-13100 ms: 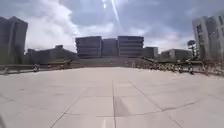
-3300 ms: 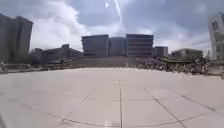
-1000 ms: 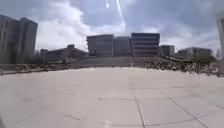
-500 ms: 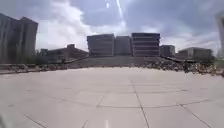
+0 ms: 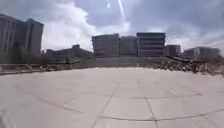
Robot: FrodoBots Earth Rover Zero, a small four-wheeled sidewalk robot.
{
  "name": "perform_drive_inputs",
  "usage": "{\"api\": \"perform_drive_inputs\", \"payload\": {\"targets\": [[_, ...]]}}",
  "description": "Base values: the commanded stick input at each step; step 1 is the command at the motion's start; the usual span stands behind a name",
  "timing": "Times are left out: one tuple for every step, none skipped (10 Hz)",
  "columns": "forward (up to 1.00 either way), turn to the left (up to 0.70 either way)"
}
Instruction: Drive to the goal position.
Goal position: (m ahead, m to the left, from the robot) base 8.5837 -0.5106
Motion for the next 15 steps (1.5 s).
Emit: {"api": "perform_drive_inputs", "payload": {"targets": [[0.68, 0.00], [0.68, 0.00], [0.68, 0.00], [0.68, 0.00], [0.68, 0.00], [0.68, 0.02], [0.68, 0.06], [0.68, 0.10], [0.68, 0.07], [0.68, 0.00], [0.68, 0.00], [0.68, 0.00], [0.68, 0.02], [0.68, 0.06], [0.68, 0.12]]}}
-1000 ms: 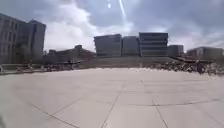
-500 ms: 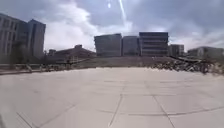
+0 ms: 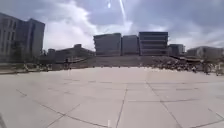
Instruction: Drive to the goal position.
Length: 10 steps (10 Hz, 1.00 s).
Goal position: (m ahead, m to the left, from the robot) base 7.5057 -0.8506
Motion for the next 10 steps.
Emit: {"api": "perform_drive_inputs", "payload": {"targets": [[0.68, 0.13], [0.68, 0.13], [0.68, 0.13], [0.68, 0.10], [0.68, 0.07], [0.68, 0.00], [0.68, 0.00], [0.68, 0.00], [0.68, 0.00], [0.68, 0.01]]}}
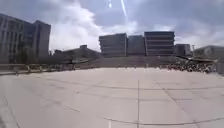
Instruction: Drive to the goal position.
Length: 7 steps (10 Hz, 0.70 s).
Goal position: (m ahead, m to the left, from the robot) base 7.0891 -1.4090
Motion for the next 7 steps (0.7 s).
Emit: {"api": "perform_drive_inputs", "payload": {"targets": [[0.68, 0.04], [0.68, 0.06], [0.68, 0.12], [0.68, 0.08], [0.68, 0.05], [0.68, 0.01], [0.68, 0.00]]}}
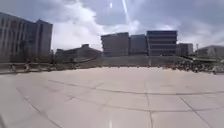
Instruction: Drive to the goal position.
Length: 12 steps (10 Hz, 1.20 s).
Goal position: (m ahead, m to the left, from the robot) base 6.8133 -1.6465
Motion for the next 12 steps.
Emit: {"api": "perform_drive_inputs", "payload": {"targets": [[0.68, 0.00], [0.68, 0.01], [0.68, 0.04], [0.68, 0.10], [0.68, 0.10], [0.68, 0.04], [0.68, 0.00], [0.68, 0.00], [0.68, 0.00], [0.68, 0.00], [0.68, 0.00], [0.68, 0.00]]}}
